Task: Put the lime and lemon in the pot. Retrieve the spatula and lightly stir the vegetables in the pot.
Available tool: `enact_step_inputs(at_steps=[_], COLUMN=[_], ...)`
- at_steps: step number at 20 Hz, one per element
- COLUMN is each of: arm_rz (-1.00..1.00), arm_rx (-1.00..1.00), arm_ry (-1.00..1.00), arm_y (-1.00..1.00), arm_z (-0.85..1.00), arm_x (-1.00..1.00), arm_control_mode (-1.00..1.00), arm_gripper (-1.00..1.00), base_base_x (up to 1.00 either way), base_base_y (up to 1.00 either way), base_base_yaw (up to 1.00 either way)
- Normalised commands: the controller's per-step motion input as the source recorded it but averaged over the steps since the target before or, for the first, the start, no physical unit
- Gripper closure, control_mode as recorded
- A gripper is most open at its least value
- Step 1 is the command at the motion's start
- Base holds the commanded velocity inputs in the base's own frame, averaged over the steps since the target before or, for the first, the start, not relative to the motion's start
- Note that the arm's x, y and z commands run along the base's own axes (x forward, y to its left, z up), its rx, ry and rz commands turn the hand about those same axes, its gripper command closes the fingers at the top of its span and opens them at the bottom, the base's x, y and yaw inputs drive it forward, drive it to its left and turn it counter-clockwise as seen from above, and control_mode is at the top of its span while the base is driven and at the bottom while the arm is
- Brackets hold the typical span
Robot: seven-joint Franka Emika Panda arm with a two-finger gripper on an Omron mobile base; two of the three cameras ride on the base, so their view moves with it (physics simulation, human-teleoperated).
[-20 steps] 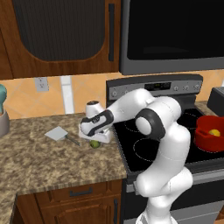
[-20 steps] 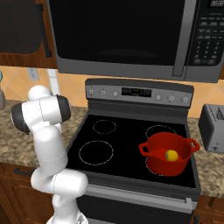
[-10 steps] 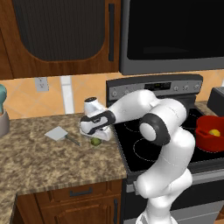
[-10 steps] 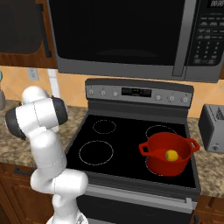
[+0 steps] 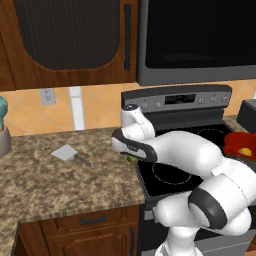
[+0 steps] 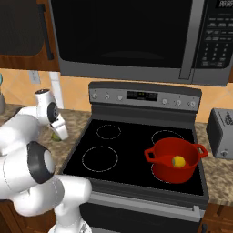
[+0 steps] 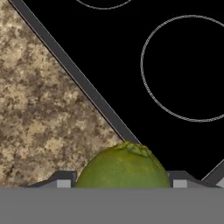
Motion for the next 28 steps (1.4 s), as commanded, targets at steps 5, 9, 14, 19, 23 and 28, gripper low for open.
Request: enact_step_inputs(at_steps=[5, 9, 14, 19, 23, 28], arm_rz=[-0.01, -0.03, -0.05, -0.04, -0.04, -0.05], arm_rx=[0.0, 0.0, 0.0, 0.0, 0.0, 0.0], arm_ry=[0.0, 0.0, 0.01, 0.0, 0.02, 0.01], arm_y=[-1.0, -1.0, -1.0, -1.0, -1.0, -1.0], arm_z=[0.8, 0.71, 0.39, 0.17, 0.07, 0.1], arm_x=[-0.19, 0.0, 0.01, 0.01, 0.2, 0.24], arm_control_mode=[-1.0, -1.0, -1.0, -1.0, -1.0, -1.0], arm_gripper=[1.0, 1.0, 1.0, 1.0, 1.0, 1.0], base_base_x=[0.0, 0.0, 0.0, 0.0, 0.0, 0.0], base_base_y=[0.0, 0.0, 0.0, 0.0, 0.0, 0.0], base_base_yaw=[0.0, 0.0, 0.0, 0.0, 0.0, 0.0])
